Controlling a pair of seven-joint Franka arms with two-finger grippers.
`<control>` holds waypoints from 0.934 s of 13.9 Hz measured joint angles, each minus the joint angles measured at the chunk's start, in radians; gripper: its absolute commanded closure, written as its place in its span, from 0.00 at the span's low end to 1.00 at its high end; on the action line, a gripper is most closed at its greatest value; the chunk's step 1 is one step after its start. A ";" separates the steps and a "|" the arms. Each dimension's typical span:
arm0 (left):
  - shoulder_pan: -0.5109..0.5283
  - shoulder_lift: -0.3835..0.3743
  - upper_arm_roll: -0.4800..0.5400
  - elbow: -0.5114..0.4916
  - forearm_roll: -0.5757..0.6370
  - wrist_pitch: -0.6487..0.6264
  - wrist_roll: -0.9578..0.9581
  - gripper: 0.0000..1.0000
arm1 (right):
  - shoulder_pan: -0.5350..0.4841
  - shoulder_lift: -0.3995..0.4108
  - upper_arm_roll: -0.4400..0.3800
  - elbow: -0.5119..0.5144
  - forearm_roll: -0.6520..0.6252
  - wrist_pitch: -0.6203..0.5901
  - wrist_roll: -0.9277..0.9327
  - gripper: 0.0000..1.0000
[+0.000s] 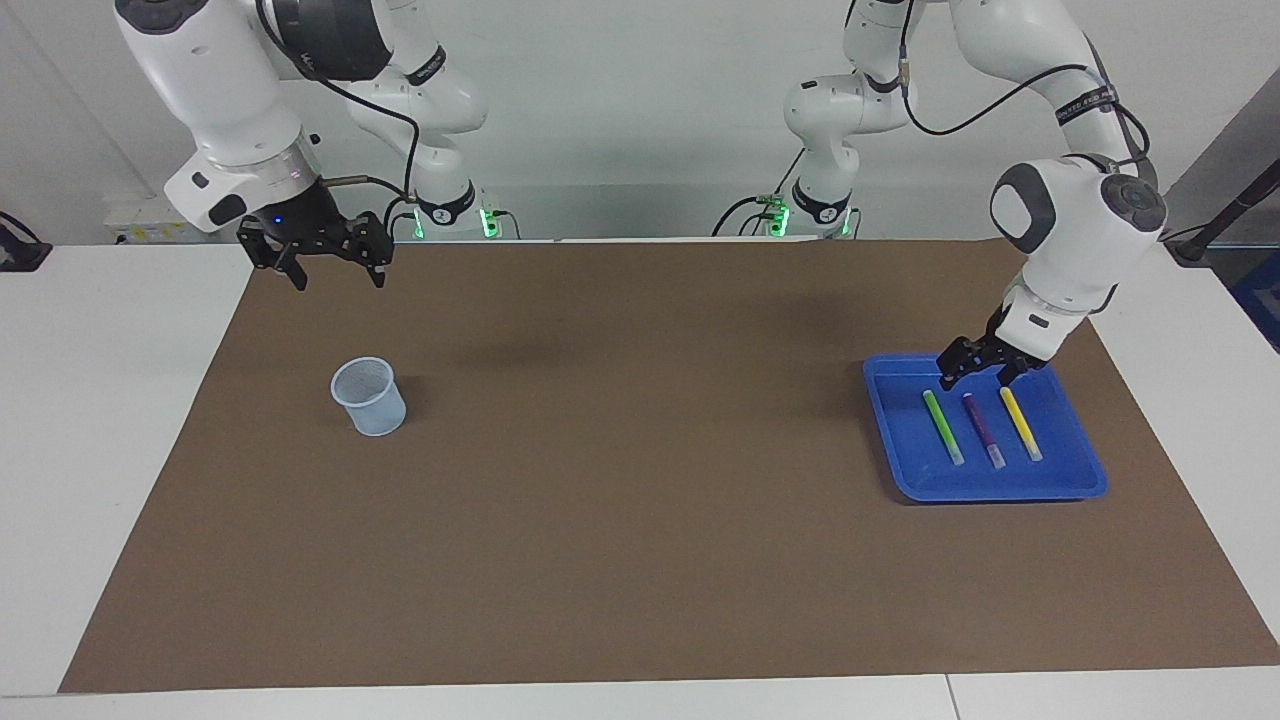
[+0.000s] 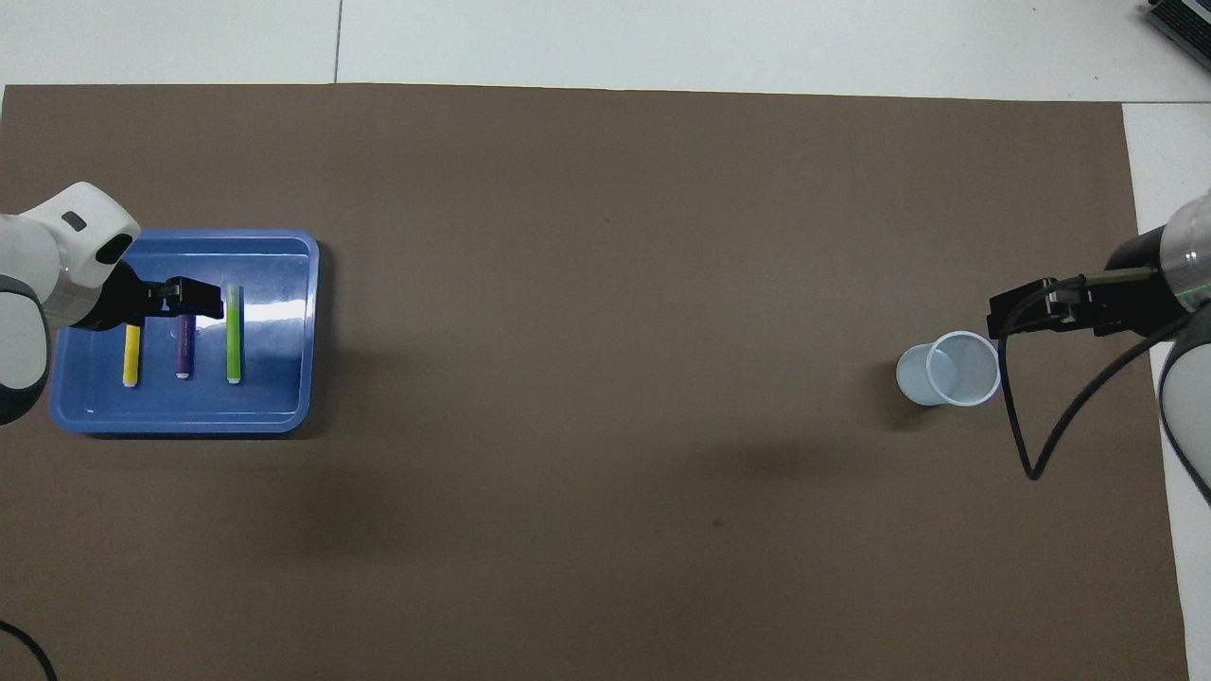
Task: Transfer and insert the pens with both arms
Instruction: 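Move the left gripper over the green pen in the tray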
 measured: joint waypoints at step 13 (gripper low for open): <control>0.015 0.184 -0.002 -0.007 0.000 0.207 0.002 0.05 | 0.000 0.000 0.000 0.000 0.000 0.000 0.000 0.00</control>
